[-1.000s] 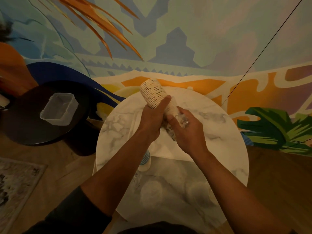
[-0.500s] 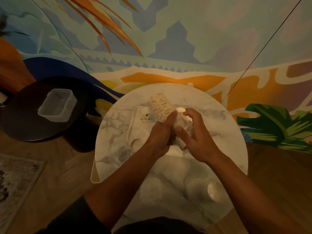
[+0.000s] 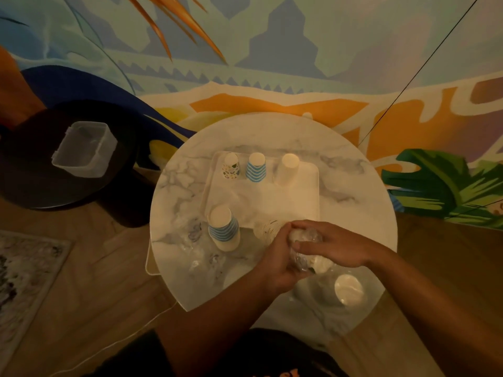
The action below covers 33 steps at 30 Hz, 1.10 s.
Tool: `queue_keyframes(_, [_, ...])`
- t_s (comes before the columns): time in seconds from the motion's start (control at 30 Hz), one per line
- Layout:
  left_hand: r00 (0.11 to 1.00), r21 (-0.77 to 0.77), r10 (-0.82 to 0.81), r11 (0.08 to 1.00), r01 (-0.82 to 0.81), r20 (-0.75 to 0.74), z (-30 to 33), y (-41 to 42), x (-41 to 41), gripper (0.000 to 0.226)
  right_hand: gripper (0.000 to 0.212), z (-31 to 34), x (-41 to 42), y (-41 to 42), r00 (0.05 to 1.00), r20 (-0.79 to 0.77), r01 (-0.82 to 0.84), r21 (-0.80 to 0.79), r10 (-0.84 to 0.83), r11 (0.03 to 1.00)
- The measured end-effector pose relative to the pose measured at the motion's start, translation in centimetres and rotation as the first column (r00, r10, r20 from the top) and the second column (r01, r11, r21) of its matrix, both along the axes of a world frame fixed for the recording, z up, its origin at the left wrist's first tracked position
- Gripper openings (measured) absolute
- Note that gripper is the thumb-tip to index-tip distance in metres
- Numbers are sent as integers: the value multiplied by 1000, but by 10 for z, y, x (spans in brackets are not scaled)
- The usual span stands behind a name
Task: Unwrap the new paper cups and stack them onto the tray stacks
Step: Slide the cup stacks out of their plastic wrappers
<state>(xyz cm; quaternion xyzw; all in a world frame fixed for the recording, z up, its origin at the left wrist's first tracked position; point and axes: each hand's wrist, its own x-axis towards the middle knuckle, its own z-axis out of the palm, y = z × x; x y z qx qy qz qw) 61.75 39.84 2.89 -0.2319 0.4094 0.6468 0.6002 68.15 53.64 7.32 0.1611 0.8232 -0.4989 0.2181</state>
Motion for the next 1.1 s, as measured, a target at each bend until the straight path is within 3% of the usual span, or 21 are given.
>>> queue_keyframes(0.13, [996,0,-11,1000,11,86,-10,-2,3,46,40,-16,-20,5,987,141,-74,-38,79,997])
queue_keyframes(0.37, [989,6,59,998,-61,135,-24,-9,-18,54,69,-29,-59,-2,952,305,-8,-36,19,999])
queue_keyframes(0.5, [981,-23,52,999,-48,188,-30,-21,-31,64,86,-31,-77,-15,944,324,17,113,-53,993])
queue_keyframes(0.7, [995,-42,80,996,-78,62,-20,-38,-52,43,82,-24,-97,-36,981,176,30,294,-85,955])
queue_keyframes(0.83, [991,-76,51,995,-60,-123,-21,-49,-62,35,68,-26,-94,-38,996,78,-54,225,37,973])
queue_keyframes(0.93, [982,-85,3,996,-20,-191,-10,-50,-63,39,60,-26,-87,-37,992,22,-125,226,123,966])
queue_keyframes(1.03, [981,-105,-3,994,-17,-193,1,-48,-58,45,40,-31,-83,-39,995,-57,-61,239,77,969])
queue_keyframes(1.1, [978,-99,-9,995,-12,-208,7,-48,-56,47,37,-31,-82,-41,995,-95,-16,268,43,963])
